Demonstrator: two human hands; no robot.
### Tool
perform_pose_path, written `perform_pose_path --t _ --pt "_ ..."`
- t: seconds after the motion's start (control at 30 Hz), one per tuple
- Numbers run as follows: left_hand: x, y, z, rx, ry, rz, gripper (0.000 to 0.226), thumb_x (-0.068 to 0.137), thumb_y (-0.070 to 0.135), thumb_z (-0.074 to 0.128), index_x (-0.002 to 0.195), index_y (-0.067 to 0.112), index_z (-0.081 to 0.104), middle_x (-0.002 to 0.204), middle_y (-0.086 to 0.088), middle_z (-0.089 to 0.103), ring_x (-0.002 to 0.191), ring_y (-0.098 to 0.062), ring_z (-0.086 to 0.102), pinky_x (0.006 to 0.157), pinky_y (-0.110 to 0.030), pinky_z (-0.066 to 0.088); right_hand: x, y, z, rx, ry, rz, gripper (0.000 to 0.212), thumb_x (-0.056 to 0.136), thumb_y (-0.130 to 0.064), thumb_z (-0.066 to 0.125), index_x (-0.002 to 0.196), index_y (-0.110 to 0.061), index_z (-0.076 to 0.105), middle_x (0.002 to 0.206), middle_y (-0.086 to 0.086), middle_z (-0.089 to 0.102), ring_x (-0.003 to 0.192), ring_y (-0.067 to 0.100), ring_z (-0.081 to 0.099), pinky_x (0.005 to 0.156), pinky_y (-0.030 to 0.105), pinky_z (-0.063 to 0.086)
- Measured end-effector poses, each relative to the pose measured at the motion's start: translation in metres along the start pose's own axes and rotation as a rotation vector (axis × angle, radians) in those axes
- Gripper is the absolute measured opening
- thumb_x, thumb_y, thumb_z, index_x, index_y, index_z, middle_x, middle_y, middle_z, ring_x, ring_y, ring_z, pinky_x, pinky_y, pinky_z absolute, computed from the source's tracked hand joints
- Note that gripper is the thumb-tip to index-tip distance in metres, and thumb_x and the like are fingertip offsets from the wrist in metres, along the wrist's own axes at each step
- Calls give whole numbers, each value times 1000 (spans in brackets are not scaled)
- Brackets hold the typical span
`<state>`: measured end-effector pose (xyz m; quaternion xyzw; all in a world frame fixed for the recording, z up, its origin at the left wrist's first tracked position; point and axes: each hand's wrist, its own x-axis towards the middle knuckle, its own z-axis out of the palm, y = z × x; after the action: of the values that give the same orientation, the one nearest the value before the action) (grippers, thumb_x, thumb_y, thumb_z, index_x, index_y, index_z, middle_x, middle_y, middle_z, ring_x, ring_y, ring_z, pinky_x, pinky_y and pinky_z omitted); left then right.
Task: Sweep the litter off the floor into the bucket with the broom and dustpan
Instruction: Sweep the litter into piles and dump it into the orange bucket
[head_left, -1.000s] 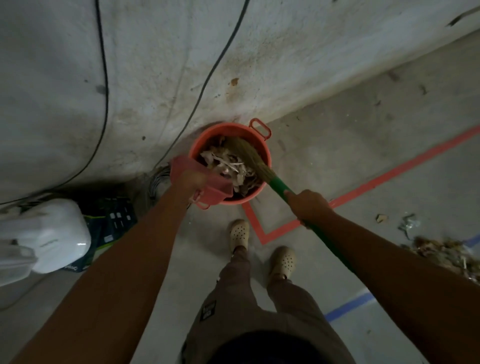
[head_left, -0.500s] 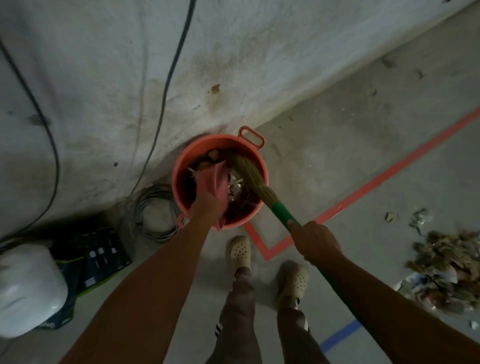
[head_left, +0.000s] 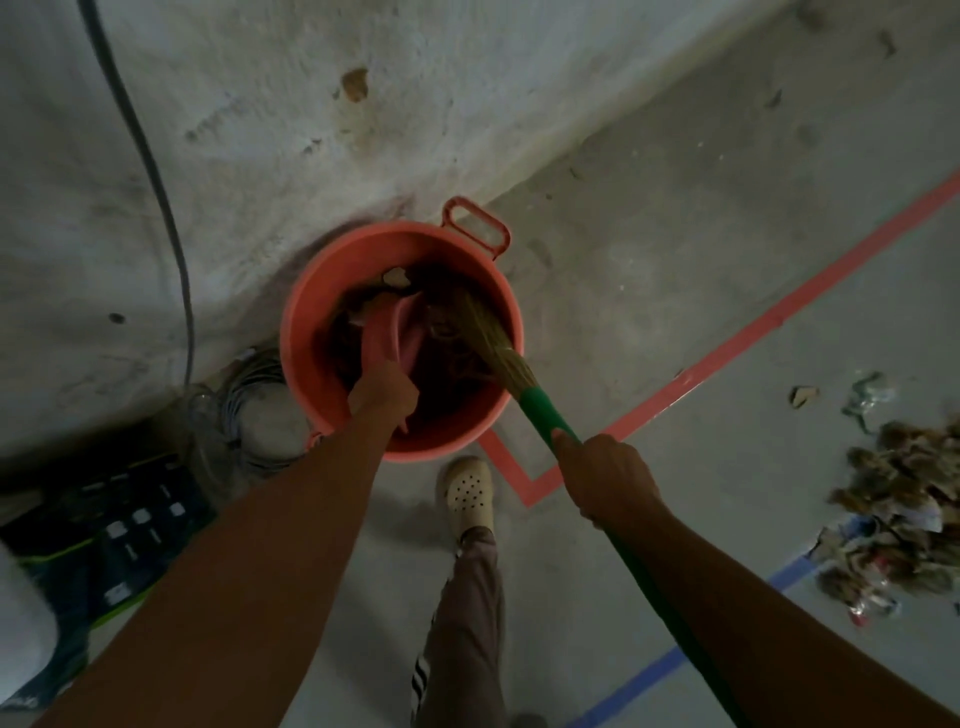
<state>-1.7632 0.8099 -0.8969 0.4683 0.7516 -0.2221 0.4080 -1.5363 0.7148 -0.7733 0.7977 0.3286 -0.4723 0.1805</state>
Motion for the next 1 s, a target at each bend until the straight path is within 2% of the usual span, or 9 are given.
perform_pose_path --t 0.1,0.2,0.37,0.47,0.53,0.63,0.8,0.9,1.0 --pt "-29 0 -7 26 -43 12 26 93 16 70 111 2 59 95 -10 65 96 -32 63 76 -36 44 -22 3 -10 14 5 -37 60 101 -61 36 87 -8 60 81 9 68 69 24 67 70 39 62" --pt "-70 6 -22 -9 -53 14 30 87 17 77 100 4 54 72 -2 58 84 -23 58 73 -34 43 -55 9 -24 -8 65 -55 60 99 -65 35 83 -13 60 76 5 66 65 20 66 59 30 56" --pt "-146 6 -42 -86 9 5 45 92 19 72 127 -3 56 111 -16 66 100 -32 64 84 -38 54 -115 45 -48 -56 132 -128 58 101 -63 35 77 -14 55 71 2 58 60 16 56 51 25 42" --pt "-201 3 -44 -182 37 29 46 99 17 60 138 -4 49 113 -19 64 103 -35 68 85 -42 60 -153 82 -58 -15 131 -138 57 100 -63 37 76 -14 55 74 4 63 63 19 63 57 28 53" --pt "-243 -2 -40 -131 75 59 52 97 27 65 136 -6 52 121 -23 64 112 -39 63 93 -43 53 -177 114 -60 52 132 -148 57 99 -63 39 78 -13 56 77 7 67 66 22 67 65 35 60" --pt "-309 -12 -19 -150 154 79 61 90 40 71 130 -3 57 123 -23 65 113 -42 61 95 -45 48 -214 169 -58 159 143 -170 58 99 -61 42 85 -9 63 75 10 69 59 22 68 58 35 61" --pt "-411 -16 35 -252 243 112 38 102 29 49 119 -2 62 109 -18 66 91 -30 54 79 -36 34 -261 263 -33 311 144 -211 59 101 -58 41 83 -6 63 70 12 69 51 22 64 56 35 60" --pt "-444 -15 75 -354 261 156 39 100 23 51 125 -6 58 122 -24 63 110 -39 59 85 -40 40 -280 316 -21 390 149 -232 60 101 -58 42 82 -6 65 69 12 69 48 21 63 48 29 56" --pt "-467 -3 108 -434 277 245 38 98 24 53 123 -4 58 119 -25 65 105 -41 62 82 -45 49 -294 369 -14 471 175 -237 60 101 -58 43 84 -5 65 69 13 69 48 21 62 43 26 50"
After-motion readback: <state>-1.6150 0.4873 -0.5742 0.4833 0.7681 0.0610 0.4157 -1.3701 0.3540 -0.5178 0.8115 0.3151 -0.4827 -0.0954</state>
